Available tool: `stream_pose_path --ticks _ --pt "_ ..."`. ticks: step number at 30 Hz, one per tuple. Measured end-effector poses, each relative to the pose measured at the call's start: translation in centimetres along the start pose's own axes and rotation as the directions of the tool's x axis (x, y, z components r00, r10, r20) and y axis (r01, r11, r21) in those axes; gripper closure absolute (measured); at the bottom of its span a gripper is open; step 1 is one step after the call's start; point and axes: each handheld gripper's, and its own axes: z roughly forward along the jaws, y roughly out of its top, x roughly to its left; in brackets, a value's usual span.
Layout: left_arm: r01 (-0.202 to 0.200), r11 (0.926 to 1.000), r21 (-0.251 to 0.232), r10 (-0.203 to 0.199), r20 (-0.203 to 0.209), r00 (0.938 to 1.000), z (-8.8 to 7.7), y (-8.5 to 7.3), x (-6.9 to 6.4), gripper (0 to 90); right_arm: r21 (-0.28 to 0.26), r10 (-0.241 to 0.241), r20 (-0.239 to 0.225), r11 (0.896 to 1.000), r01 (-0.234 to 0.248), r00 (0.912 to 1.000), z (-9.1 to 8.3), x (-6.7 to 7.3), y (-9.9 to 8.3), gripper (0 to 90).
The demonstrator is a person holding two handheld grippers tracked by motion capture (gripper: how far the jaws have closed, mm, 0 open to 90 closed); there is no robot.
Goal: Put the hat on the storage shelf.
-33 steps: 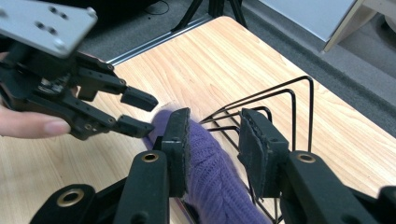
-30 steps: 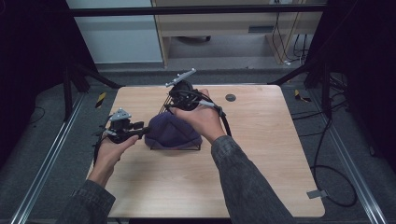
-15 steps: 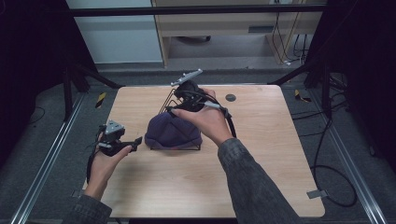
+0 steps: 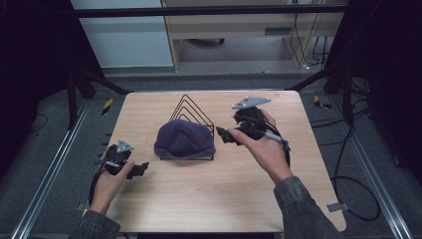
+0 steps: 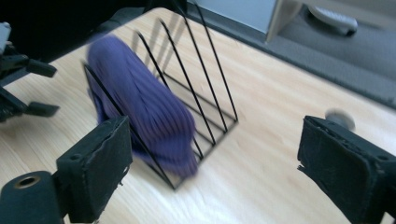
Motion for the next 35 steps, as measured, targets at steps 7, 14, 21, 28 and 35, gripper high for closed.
stream_pose_path --ticks 7,14,21,28,35 --pt "0.002 0.9988 0.05 -0.002 -0.005 1.0 0.9 -0.5 0.4 5.0 0.035 0.091 0.025 0.995 -0.092 0.9955 -0.6 -3.2 -7.8 9.3" --pt "-0.007 0.9969 0.079 0.007 0.004 1.0 1.5 -0.6 0.3 4.7 0.093 0.172 0.081 0.979 -0.179 0.9818 -0.8 -5.7 -14.8 14.0" --pt "-0.011 0.9942 0.107 0.008 0.026 0.9996 2.1 -0.9 0.1 3.7 0.145 0.225 0.128 0.959 -0.242 0.9659 0.4 -7.3 -18.9 13.8" --pt "0.018 0.995 0.098 -0.025 0.075 0.9969 2.4 -1.3 0.0 0.0 0.192 0.221 0.168 0.949 -0.251 0.9608 1.3 -7.9 -20.7 12.9" --pt "0.022 0.9961 0.085 -0.029 0.077 0.9966 2.4 -1.4 -0.1 0.0 0.169 0.154 0.216 0.967 -0.193 0.9641 1.7 -7.0 -21.3 8.0"
